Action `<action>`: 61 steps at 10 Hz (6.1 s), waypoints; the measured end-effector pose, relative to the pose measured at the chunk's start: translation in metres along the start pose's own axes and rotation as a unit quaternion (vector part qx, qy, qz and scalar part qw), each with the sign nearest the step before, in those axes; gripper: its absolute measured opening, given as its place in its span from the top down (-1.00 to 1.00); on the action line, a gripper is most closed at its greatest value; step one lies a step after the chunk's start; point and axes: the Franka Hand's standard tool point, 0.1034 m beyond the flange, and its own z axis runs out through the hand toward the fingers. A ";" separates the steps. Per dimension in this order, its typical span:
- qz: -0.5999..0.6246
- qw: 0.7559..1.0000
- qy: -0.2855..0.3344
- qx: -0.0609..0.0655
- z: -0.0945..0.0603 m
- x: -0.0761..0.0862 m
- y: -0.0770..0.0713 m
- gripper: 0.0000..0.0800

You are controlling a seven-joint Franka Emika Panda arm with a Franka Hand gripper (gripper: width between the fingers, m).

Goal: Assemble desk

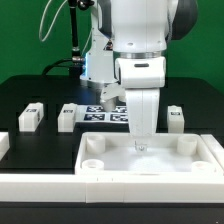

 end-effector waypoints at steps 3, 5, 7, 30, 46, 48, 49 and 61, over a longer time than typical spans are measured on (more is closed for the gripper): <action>0.007 1.000 0.000 0.000 0.000 0.000 0.000 -0.62; 0.123 0.992 -0.002 -0.002 -0.013 0.018 0.001 -0.62; 0.279 0.960 -0.002 0.002 -0.020 0.040 0.004 -0.62; 0.664 0.605 -0.312 0.308 -0.035 0.087 -0.066 -0.62; 0.643 0.582 -0.362 0.341 0.002 0.100 -0.098 0.28; 0.643 0.582 -0.362 0.341 0.002 0.100 -0.098 0.28; 0.643 0.582 -0.362 0.341 0.002 0.100 -0.098 0.28; 0.706 0.652 -0.156 0.228 -0.144 0.082 0.025 0.28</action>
Offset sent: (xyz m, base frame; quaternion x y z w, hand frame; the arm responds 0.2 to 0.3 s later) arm -0.0084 0.0084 0.0281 0.0053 -0.0632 0.2489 0.9664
